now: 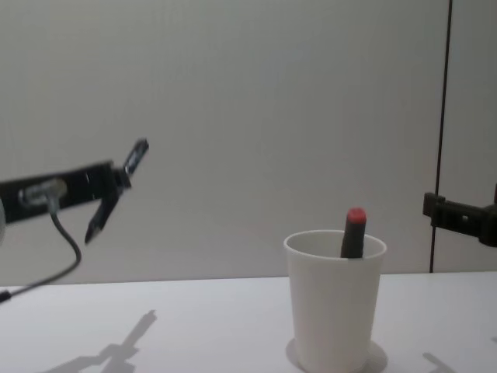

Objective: Place the pen into the pen holder.

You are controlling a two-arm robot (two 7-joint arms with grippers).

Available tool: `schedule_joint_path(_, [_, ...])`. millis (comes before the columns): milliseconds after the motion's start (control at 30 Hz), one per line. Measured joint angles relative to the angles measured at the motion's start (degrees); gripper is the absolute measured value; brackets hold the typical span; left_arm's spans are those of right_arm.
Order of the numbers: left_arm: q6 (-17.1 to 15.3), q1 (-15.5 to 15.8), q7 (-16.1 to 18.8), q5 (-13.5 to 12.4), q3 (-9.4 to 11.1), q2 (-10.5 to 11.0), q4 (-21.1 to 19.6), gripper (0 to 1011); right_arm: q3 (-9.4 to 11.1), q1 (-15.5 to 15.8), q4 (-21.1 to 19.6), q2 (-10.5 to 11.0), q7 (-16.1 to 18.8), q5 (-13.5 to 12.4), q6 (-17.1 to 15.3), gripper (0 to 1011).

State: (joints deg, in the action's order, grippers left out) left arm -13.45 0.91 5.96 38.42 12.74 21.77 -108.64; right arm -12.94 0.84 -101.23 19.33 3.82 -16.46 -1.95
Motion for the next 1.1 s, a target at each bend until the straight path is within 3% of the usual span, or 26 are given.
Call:
schedule_joint_path(267, [4.02,0.67,-5.38,3.77,-1.19,0.39,-0.14,119,0.0,0.0,0.0,0.0,0.0,0.0,0.0,1001])
schedule_joint_path(467, [4.67,1.47,-9.05,5.86,-1.38,0.3,0.27,119,0.0,0.0,0.0,0.0,0.0,0.0,0.0,1002])
schedule_joint_path(800, [3.1,3.9,-16.66,8.84,-0.78,-0.68,2.11,119,0.0,0.0,0.0,0.0,0.0,0.0,0.0,1001])
schedule_joint_path(1100, [0.26,6.53,-22.44,9.57,0.57,-2.17,4.71,119,0.0,0.0,0.0,0.0,0.0,0.0,0.0,1002])
